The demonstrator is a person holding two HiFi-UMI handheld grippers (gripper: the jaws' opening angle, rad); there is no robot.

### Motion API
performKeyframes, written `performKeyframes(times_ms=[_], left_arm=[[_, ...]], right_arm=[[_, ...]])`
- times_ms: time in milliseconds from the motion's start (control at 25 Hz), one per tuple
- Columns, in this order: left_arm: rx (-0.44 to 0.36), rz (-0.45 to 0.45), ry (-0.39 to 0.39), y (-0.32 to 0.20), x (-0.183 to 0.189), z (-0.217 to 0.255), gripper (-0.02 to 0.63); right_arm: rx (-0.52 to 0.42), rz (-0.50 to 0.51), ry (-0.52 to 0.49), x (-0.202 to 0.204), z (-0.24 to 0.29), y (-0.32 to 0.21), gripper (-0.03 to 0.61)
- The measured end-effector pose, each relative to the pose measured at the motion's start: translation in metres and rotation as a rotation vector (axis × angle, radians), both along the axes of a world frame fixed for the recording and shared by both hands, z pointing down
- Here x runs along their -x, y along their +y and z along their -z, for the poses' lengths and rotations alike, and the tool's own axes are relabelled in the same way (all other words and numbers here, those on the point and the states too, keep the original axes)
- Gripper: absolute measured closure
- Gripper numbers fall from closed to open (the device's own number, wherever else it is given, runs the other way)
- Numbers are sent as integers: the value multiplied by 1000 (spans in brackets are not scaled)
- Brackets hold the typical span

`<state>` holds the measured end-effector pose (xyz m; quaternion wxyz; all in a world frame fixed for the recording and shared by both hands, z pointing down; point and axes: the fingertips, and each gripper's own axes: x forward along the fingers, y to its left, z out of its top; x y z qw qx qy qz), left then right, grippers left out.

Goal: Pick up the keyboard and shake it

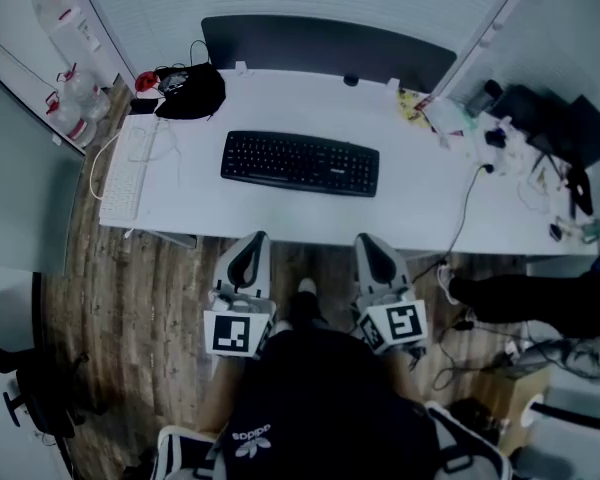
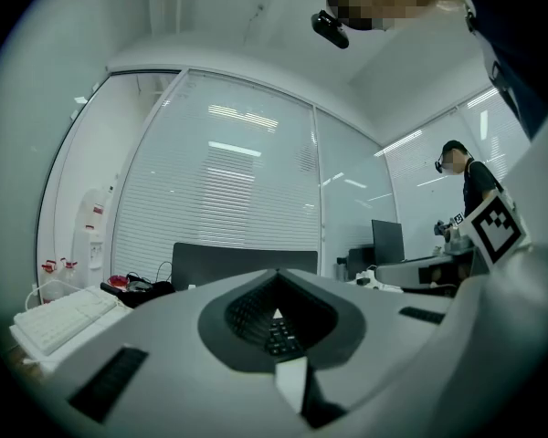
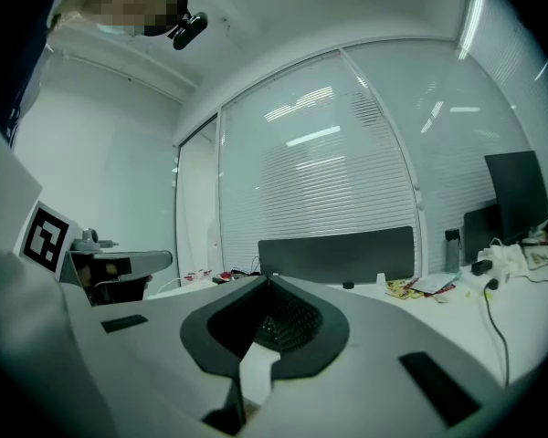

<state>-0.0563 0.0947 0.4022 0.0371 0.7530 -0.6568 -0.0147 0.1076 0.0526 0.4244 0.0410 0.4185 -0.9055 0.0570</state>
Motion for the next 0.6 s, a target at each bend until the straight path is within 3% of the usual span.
performKeyframes(times_ms=[280,600], left_arm=[[-20,8,-10,-68,-2,7,611],[-10,52,-8,-99,19,4,611]], right_arm=[[-6,0,-20,-3,3,-74,575],[23,-18,-8,-6,-6,-115,575]])
